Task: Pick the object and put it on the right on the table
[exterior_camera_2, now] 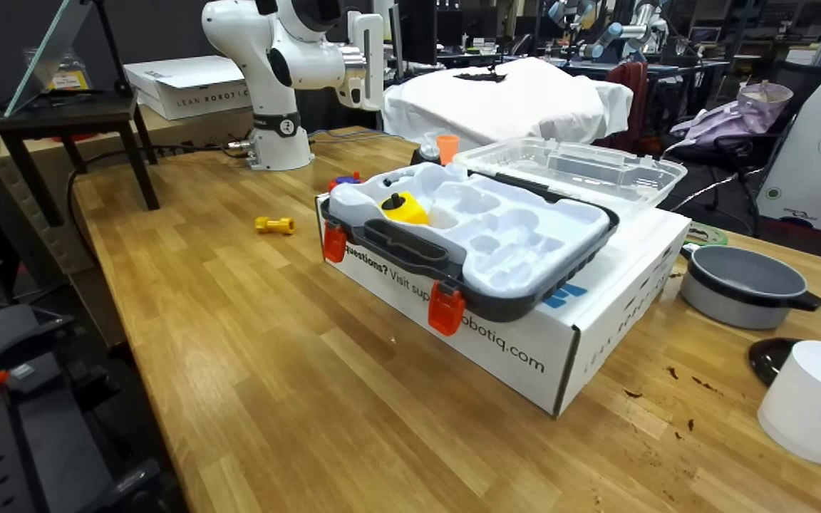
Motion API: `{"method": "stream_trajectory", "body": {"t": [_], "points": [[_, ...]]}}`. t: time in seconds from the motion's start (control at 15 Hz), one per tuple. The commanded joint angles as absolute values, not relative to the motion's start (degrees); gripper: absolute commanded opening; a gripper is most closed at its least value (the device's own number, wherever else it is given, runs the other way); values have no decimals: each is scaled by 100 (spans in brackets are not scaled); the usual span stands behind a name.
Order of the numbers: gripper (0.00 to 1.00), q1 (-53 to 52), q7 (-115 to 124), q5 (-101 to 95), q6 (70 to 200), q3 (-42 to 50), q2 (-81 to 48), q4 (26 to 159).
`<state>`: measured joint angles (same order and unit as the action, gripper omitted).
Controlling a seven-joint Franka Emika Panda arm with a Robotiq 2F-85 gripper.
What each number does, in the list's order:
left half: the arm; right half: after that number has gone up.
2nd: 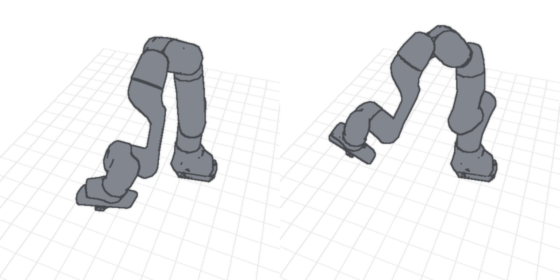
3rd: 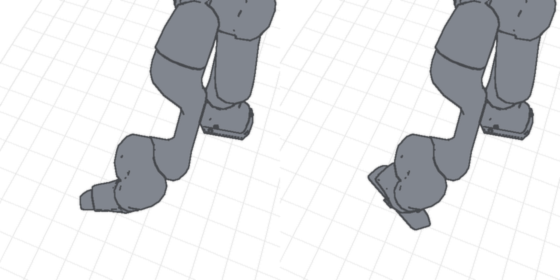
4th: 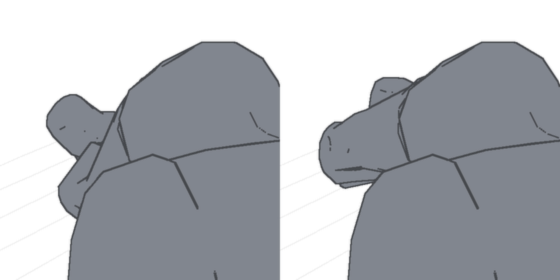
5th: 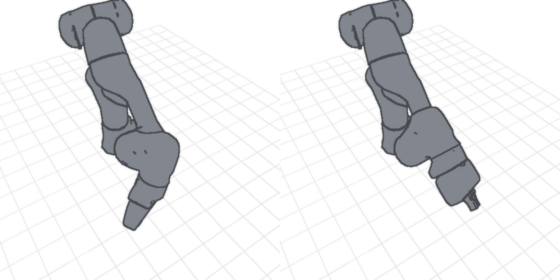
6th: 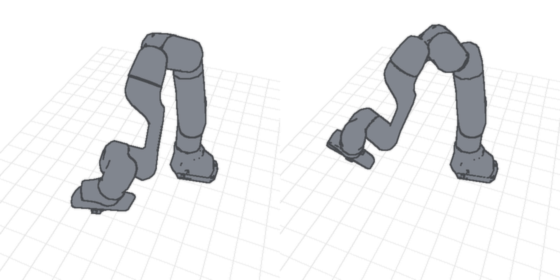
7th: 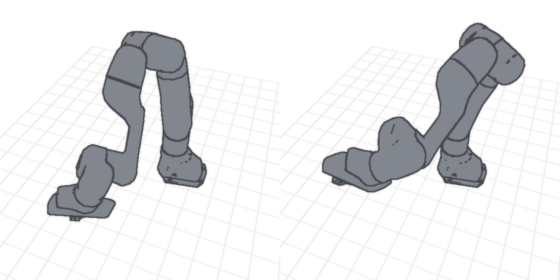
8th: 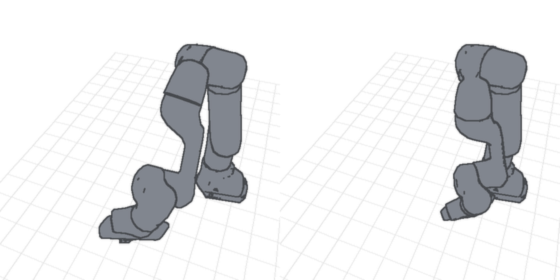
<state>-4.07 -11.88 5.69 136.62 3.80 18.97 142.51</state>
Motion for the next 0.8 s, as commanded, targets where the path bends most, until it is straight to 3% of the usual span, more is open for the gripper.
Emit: {"method": "stream_trajectory", "body": {"t": [0.0,0.47,0.73], "points": [[100,-422,-1046,288,13513,85,1241,13752],[100,-701,-415,429,13325,-510,272,12839],[100,-690,-421,376,13582,-534,351,13045]]}}
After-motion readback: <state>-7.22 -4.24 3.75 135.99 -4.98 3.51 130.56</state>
